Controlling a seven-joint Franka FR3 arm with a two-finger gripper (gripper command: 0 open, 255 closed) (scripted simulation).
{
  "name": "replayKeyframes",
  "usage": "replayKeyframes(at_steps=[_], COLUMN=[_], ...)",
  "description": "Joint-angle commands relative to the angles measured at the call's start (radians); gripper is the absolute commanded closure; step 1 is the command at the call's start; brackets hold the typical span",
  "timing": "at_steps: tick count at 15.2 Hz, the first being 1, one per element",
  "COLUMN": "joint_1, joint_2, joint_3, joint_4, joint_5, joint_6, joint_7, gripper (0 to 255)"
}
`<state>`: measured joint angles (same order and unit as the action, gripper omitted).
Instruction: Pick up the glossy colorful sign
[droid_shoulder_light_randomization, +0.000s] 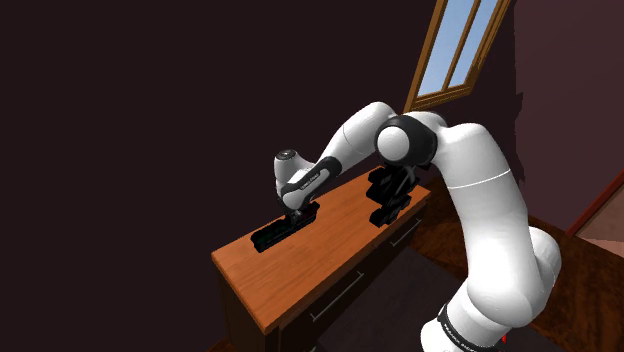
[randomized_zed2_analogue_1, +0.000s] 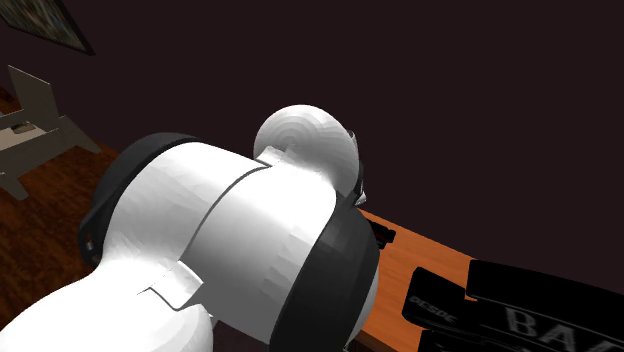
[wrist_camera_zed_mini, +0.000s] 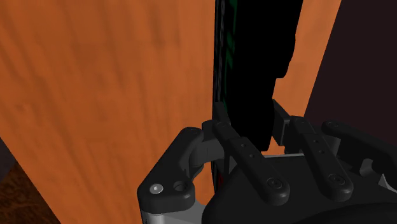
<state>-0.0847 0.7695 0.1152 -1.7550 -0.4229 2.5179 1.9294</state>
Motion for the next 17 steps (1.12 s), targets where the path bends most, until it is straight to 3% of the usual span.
replayKeyframes(at_steps=[1, 17], joint_1=[-0.002, -0.026], joint_2=[-0.011, -0.159], joint_3=[0.003, 0.040], joint_4=[-0.004, -0.040], joint_5=[0.003, 0.046], joint_6=[-0.006, -0.116], joint_7=[-0.002, -0.047], gripper=[255, 255])
